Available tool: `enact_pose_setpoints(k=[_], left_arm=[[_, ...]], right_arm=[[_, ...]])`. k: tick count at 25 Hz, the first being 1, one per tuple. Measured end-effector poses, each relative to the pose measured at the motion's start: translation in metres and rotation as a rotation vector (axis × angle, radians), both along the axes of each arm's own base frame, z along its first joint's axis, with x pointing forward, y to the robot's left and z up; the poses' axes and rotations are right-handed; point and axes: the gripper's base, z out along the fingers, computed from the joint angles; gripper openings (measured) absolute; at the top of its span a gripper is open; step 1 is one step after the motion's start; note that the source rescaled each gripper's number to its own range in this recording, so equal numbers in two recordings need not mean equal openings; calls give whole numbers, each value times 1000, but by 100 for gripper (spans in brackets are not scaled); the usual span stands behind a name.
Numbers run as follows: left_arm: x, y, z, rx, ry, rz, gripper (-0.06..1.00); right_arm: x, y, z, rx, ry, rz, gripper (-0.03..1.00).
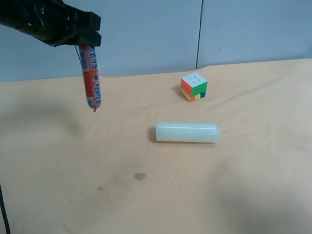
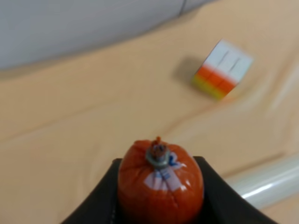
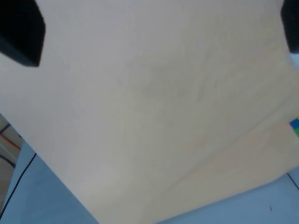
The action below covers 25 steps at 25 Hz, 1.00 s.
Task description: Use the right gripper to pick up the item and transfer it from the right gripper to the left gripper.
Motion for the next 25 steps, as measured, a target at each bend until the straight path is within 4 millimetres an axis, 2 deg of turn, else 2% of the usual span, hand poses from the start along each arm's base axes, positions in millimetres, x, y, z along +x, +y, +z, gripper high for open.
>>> enact_pose_setpoints(k=[5, 9, 17, 21, 25], left_arm=[[16, 34, -29, 162, 111, 29, 0], [32, 50, -62, 235, 192, 51, 0], [45, 53, -123, 303, 366, 30, 0], [46, 54, -144, 341, 430, 10, 0], [49, 53, -153, 343, 435, 12, 0]], right_arm=[[0, 0, 0, 0, 0, 0, 100], [0, 0, 0, 0, 0, 0, 100], [0, 0, 0, 0, 0, 0, 100], [0, 0, 0, 0, 0, 0, 100], [0, 0, 0, 0, 0, 0, 100]])
